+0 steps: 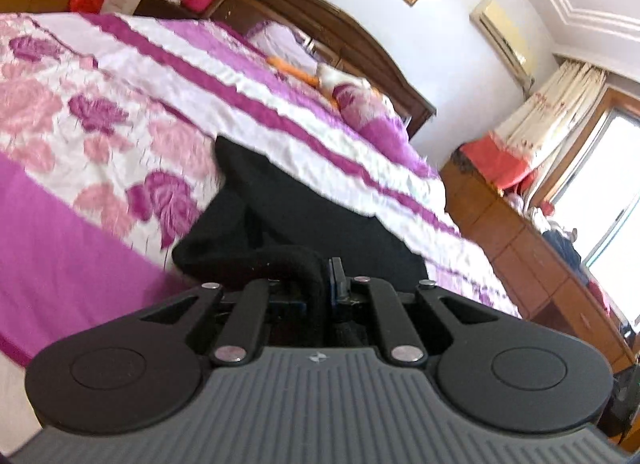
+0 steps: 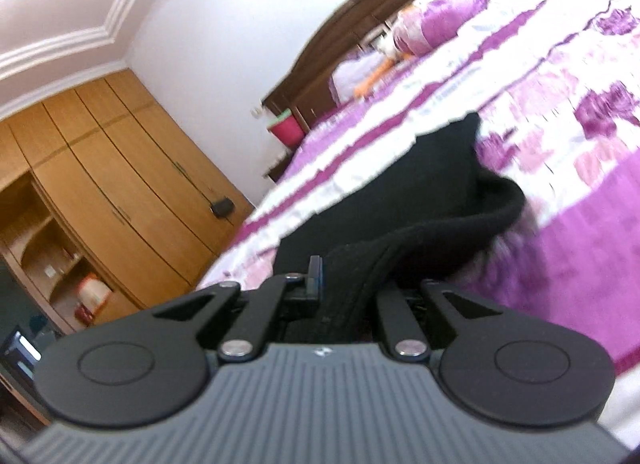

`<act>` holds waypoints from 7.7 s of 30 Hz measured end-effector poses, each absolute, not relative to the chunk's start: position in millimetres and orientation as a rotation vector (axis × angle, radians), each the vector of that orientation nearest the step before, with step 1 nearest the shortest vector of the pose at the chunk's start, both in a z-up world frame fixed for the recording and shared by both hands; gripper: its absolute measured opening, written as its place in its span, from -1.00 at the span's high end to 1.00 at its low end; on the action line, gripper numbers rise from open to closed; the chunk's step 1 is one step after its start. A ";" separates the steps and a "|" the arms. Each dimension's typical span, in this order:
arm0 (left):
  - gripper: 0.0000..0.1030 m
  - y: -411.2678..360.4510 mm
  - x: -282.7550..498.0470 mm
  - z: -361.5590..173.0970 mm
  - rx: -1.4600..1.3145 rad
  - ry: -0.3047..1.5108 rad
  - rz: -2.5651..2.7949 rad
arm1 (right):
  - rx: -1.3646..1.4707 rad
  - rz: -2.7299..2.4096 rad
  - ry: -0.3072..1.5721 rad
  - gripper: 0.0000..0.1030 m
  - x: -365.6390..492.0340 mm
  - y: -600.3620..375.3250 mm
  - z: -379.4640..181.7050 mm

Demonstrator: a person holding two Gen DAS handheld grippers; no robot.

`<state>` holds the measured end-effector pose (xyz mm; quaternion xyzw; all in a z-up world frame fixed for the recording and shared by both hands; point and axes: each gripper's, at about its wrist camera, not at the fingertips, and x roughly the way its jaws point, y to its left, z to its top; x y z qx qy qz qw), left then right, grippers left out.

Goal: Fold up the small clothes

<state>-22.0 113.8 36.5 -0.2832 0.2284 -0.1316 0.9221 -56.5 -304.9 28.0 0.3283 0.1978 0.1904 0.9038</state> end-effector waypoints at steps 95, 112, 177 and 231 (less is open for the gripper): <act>0.34 96.5 283.1 -16.2 -0.353 0.601 0.080 | 0.402 0.009 0.530 0.44 243.1 -318.8 -16.4; 0.14 95.4 214.7 14.2 -0.169 0.636 -0.135 | 0.282 0.145 0.522 0.12 202.0 -325.2 13.6; 0.09 122.3 205.1 18.2 -0.085 0.731 -0.023 | 0.261 0.008 0.617 -0.14 151.2 -333.8 9.9; -0.05 135.3 161.6 4.6 -0.152 0.720 -0.087 | 0.726 0.149 0.435 0.68 153.6 -284.7 42.7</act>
